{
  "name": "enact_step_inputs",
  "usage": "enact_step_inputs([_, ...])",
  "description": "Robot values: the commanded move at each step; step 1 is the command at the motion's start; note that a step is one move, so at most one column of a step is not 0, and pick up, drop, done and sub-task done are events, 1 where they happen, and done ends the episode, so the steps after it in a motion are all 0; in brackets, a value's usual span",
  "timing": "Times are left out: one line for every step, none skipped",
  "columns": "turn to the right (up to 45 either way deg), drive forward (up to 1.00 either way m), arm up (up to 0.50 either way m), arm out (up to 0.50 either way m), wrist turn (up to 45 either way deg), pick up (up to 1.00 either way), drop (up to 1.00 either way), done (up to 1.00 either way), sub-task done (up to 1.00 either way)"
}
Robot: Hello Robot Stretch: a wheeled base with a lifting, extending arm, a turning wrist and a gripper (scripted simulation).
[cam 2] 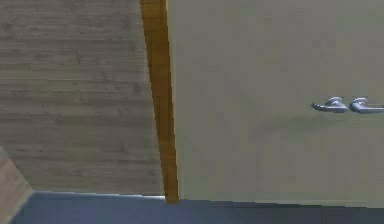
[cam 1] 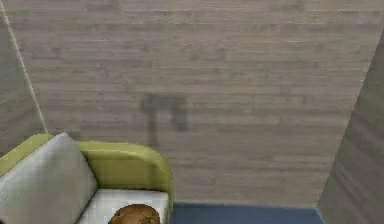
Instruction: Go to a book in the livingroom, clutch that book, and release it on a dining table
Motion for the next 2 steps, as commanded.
enact_step_inputs([15.0,0.00,0.00,0.00,0.0,0.00,0.00,0.00,0.00])
enact_step_inputs([3.0,0.00,0.00,0.00,0.0,0.00,0.00,0.00,0.00])
